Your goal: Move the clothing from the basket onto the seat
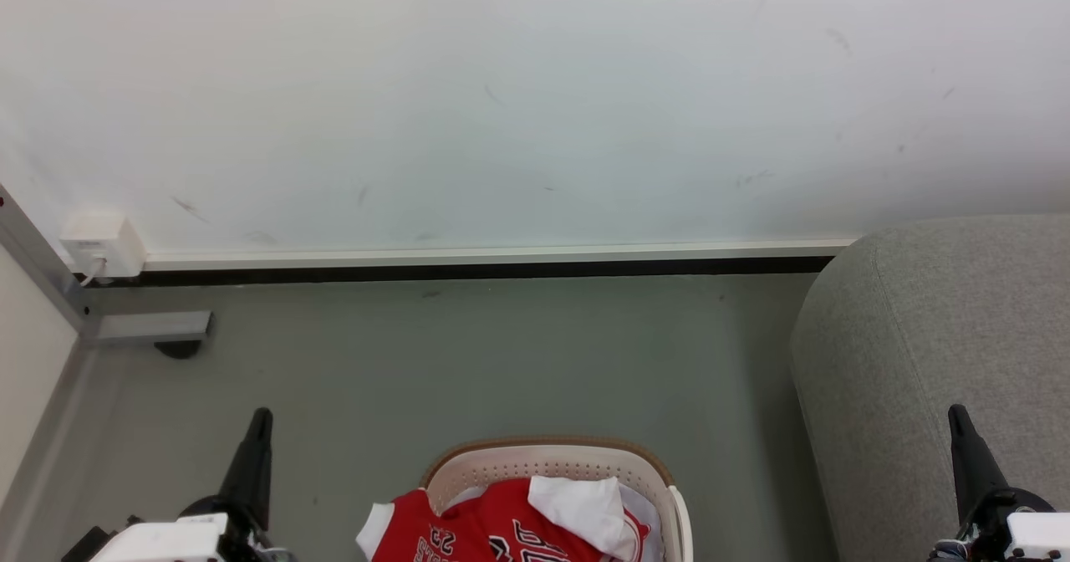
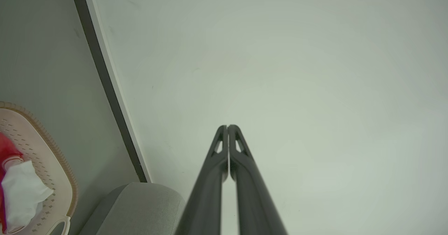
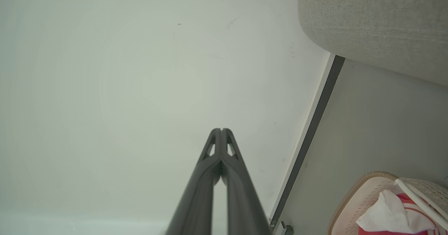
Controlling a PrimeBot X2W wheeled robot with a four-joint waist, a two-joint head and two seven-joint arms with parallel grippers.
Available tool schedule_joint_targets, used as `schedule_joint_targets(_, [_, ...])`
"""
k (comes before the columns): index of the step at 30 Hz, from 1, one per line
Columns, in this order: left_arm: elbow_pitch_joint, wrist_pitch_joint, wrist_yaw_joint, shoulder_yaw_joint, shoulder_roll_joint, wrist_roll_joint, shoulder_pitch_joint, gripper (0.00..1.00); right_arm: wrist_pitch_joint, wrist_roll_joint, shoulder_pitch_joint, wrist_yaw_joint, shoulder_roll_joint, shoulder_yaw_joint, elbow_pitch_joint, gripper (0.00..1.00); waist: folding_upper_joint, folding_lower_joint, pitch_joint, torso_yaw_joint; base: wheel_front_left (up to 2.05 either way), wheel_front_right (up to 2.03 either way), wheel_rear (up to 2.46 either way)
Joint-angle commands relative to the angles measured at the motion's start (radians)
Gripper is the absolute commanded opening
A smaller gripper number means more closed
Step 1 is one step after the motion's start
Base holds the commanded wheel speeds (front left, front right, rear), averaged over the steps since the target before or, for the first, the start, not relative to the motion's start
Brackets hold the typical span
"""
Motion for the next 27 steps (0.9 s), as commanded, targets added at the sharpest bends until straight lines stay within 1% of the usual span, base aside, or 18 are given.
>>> schedule_joint_targets(1, [-0.003, 0.003, -0.002, 0.001, 0.005, -0.012, -0.009, 0.0, 0.003, 0.002, -0.013, -0.002, -0.006, -0.003, -0.004, 0.0, 0.0, 0.0, 0.0, 0.0, 0.0, 0.0, 0.0])
schedule_joint_targets(2, [-0.003, 0.003, -0.002, 0.001, 0.005, -0.012, -0.009, 0.0, 0.003, 0.002, -0.013, -0.002, -0.006, -0.003, -0.004, 0.0, 0.0, 0.0, 0.0, 0.0, 0.0, 0.0, 0.0])
schedule_joint_targets(3, [0.003, -0.001, 0.0, 0.0, 0.0, 0.0, 0.001, 1.0, -0.001, 0.0, 0.001, 0.0, 0.001, 0.001, 0.003, 1.0, 0.0, 0.0, 0.0, 0.0, 0.0, 0.0, 0.0])
schedule_joint_targets(8, [-0.002, -0.028, 0.0, -0.02, 0.0, 0.019, 0.003, 1.0, -0.027, -0.038, 0.005, 0.0, -0.001, 0.007, 0.004, 1.0, 0.0, 0.0, 0.001, 0.002, 0.0, 0.0, 0.0])
schedule_joint_targets(13, [-0.003, -0.052, 0.0, -0.027, 0.0, 0.077, 0.004, 1.0, -0.052, -0.149, 0.008, 0.0, -0.003, 0.007, -0.011, 1.0, 0.0, 0.0, 0.002, 0.003, 0.0, 0.0, 0.0])
schedule_joint_targets(20, [-0.013, -0.085, 0.016, -0.047, 0.001, 0.236, 0.006, 1.0, -0.085, -0.359, 0.017, 0.0, -0.016, 0.034, -0.044, 1.0, 0.0, 0.0, 0.004, 0.005, 0.0, 0.0, 0.0])
schedule_joint_targets(24, [-0.011, -0.103, 0.038, -0.075, 0.001, 0.374, 0.011, 1.0, -0.102, -0.477, 0.024, 0.0, -0.021, 0.049, -0.051, 1.0, 0.0, 0.0, 0.005, 0.005, 0.0, 0.0, 0.0])
schedule_joint_targets(27, [-0.006, -0.115, 0.048, -0.094, 0.001, 0.446, 0.015, 1.0, -0.115, -0.547, 0.026, 0.0, -0.021, 0.057, -0.05, 1.0, 0.0, 0.0, 0.004, 0.006, 0.0, 0.0, 0.0])
